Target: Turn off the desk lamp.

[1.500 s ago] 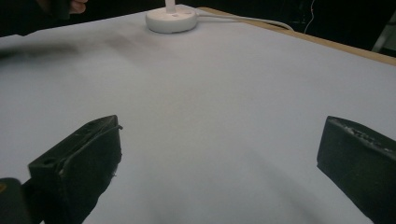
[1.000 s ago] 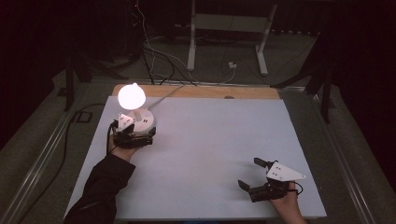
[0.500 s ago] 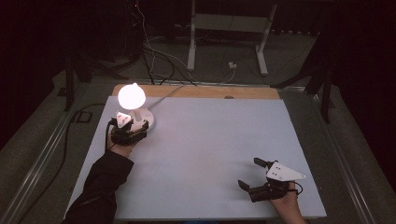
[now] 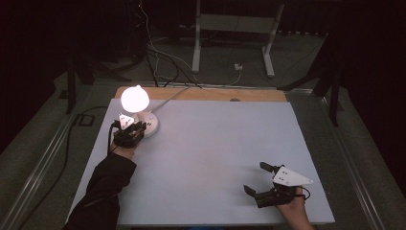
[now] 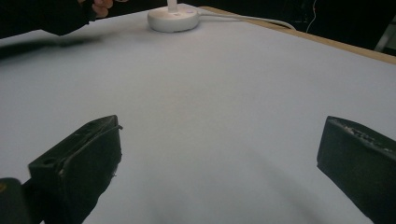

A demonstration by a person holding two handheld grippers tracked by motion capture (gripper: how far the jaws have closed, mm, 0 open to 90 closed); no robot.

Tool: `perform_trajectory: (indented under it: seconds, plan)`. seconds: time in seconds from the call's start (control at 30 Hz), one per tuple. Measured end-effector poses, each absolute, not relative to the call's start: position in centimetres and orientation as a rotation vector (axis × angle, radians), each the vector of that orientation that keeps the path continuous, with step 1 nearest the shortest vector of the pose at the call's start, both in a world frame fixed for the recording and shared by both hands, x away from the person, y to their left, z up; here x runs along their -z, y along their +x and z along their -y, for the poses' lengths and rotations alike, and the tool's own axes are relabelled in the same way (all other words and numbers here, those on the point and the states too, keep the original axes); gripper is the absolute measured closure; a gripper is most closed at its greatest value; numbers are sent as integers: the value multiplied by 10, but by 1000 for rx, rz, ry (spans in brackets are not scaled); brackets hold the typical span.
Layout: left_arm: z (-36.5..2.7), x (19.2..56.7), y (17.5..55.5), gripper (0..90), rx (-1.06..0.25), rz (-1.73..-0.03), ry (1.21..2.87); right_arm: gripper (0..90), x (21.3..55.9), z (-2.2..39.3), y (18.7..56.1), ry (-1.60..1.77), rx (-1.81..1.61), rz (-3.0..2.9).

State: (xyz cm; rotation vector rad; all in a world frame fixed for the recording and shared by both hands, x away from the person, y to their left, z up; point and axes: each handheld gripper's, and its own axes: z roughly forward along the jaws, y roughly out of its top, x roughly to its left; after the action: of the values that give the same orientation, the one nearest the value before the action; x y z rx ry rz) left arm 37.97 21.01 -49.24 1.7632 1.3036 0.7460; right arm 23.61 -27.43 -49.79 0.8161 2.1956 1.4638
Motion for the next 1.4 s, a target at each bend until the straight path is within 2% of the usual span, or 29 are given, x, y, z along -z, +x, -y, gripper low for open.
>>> perform_trajectory:
  seconds: [0.17, 0.4, 1.4]
  plan:
    - [-213, 497, 383, 857, -732, -1303, 1766, 0, 498, 274, 236, 816, -1462, -2198]
    - [-213, 504, 387, 900, -737, -1293, 1812, 0, 498, 274, 236, 817, -1466, -2199]
    - [-213, 516, 396, 900, -715, -1281, 1865, 0, 498, 274, 236, 820, -1462, -2208]
